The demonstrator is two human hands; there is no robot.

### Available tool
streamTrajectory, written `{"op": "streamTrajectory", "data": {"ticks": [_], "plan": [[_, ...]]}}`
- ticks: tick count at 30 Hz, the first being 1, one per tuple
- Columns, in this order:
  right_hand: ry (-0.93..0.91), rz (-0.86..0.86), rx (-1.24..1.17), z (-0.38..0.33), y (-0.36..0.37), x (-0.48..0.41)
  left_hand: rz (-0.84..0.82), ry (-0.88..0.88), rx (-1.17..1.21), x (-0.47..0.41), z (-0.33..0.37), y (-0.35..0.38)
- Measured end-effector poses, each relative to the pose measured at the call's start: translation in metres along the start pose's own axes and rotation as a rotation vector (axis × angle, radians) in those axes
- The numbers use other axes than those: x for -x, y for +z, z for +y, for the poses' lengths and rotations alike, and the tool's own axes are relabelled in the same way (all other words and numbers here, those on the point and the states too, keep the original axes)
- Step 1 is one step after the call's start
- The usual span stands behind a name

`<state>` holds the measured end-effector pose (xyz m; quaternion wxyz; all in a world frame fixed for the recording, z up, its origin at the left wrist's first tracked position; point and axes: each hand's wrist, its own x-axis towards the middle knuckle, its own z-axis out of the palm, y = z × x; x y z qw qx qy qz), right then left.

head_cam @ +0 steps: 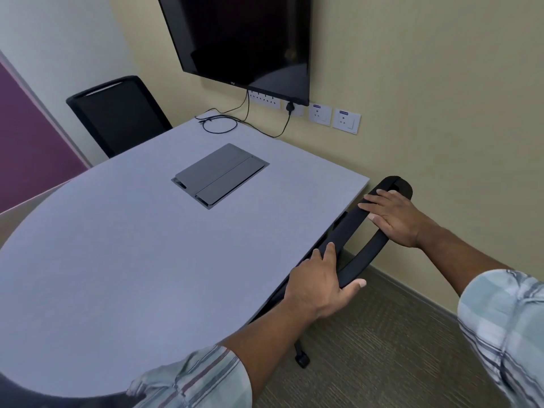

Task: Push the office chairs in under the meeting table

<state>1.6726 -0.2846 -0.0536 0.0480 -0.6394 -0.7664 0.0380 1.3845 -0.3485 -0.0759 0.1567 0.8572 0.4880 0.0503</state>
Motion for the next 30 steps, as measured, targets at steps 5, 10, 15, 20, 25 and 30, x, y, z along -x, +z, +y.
{"op": "streamTrajectory", "data": {"ticks": [5, 10, 15, 20, 25, 30], "plan": [[-0.016, 0.011, -0.017, 0.002, 0.0, -0.018, 0.007, -0.015, 0.013, -0.011, -0.002, 0.001], [-0.028, 0.037, -0.029, 0.002, 0.0, -0.028, 0.027, -0.012, -0.005, -0.019, -0.008, -0.001], [-0.013, 0.006, -0.005, 0.001, 0.007, -0.024, 0.019, -0.005, -0.013, -0.016, -0.008, 0.002], [0.033, -0.01, 0.014, 0.002, 0.005, -0.024, 0.02, -0.018, 0.015, -0.02, -0.008, -0.001], [0.152, -0.189, 0.129, -0.015, 0.003, -0.027, -0.047, -0.03, 0.105, -0.012, -0.007, -0.007], [0.289, -0.265, 0.165, -0.049, 0.006, -0.028, -0.199, -0.01, 0.123, -0.01, -0.022, -0.018]]}}
